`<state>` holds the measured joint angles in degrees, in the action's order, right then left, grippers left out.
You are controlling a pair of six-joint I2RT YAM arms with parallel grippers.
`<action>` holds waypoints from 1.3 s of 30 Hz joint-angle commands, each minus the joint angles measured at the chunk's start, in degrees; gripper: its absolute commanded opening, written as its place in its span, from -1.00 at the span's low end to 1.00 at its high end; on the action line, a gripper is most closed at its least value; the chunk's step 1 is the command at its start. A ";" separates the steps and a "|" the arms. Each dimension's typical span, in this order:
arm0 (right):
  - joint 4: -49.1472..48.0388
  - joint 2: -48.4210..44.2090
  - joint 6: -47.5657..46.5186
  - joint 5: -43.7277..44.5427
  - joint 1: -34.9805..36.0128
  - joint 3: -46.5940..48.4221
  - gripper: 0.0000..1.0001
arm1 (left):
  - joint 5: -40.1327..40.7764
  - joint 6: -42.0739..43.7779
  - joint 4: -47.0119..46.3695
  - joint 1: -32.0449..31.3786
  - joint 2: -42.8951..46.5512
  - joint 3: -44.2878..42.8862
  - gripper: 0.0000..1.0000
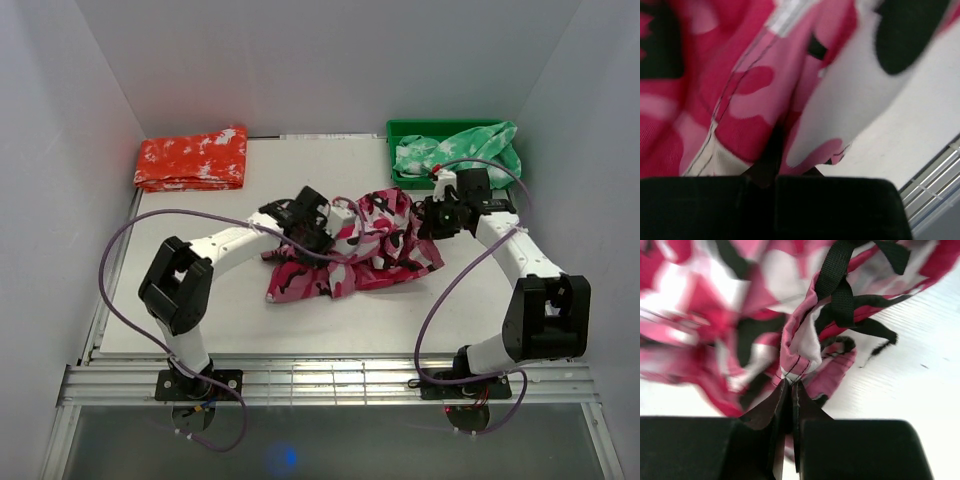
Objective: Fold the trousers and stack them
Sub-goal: Flatten the trousers out
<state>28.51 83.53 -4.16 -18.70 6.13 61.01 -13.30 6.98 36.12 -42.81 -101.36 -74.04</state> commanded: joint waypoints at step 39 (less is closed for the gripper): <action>18.44 4.53 -30.13 -0.65 1.39 16.25 0.81 | -20.02 21.07 19.37 56.43 15.77 -3.11 0.96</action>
<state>50.59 85.58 -39.27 -20.67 -0.40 75.88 -31.64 29.98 60.62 14.50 -81.67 -73.32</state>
